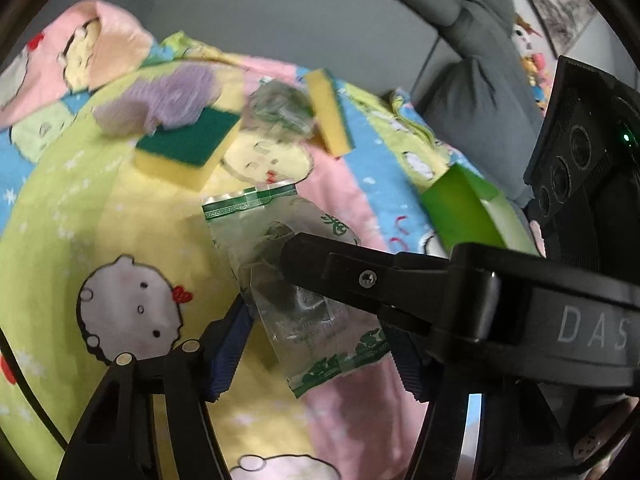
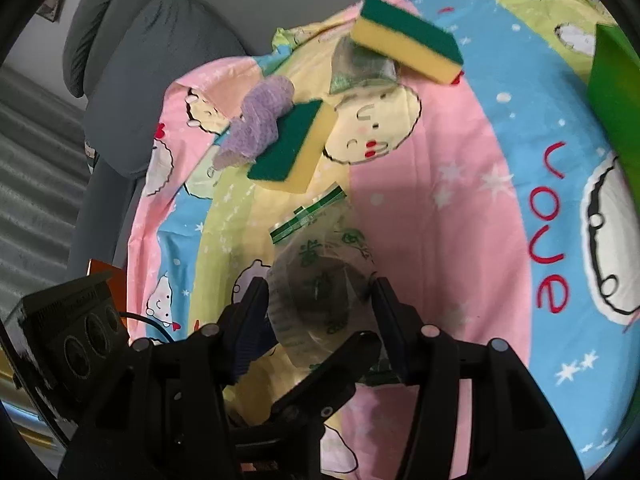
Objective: Organize objects
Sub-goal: 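Lift the second bag with the right gripper and carry it over the box, then lower the bag beside the first bag and open the right gripper, then withdraw the right gripper from the box toward the purple mesh scrubber, then grasp the purple mesh scrubber with the right gripper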
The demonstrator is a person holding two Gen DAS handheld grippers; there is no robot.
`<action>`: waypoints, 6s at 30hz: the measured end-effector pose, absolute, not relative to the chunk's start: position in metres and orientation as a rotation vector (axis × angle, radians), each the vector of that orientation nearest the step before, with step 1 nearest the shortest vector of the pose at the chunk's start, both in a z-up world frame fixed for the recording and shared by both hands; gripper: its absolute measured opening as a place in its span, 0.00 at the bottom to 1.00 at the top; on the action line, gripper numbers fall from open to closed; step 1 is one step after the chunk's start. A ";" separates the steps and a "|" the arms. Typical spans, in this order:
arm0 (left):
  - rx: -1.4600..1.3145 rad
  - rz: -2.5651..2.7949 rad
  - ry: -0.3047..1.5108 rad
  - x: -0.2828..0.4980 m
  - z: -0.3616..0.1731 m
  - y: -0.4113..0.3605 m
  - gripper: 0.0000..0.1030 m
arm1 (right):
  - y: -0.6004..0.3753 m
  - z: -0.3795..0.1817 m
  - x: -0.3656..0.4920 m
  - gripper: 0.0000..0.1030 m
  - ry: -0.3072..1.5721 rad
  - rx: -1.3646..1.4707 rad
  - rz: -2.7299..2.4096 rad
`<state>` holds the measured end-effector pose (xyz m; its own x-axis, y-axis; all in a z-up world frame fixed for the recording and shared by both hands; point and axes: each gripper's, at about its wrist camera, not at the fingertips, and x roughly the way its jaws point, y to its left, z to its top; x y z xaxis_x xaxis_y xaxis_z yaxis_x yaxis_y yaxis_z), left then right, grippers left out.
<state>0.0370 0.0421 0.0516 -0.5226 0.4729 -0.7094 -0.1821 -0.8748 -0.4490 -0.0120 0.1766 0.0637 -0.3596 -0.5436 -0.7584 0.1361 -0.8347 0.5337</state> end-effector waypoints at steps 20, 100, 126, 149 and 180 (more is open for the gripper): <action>-0.826 2.253 -0.054 0.111 0.164 0.174 0.62 | 0.295 0.177 0.116 0.52 -0.758 1.139 -2.641; -1.031 1.931 0.090 0.060 0.109 0.317 0.62 | 0.453 0.117 0.098 0.57 -1.057 1.282 -2.959; -0.999 2.343 -0.092 0.059 0.156 0.083 0.68 | 0.283 0.176 0.105 0.81 -0.693 1.052 -2.997; -1.096 2.747 -0.512 0.026 0.105 -0.096 0.68 | 0.109 0.175 0.046 0.83 -0.201 1.025 -2.825; -1.354 2.620 -0.765 -0.003 0.061 -0.133 0.90 | 0.013 0.058 -0.162 0.79 -0.070 1.525 -2.592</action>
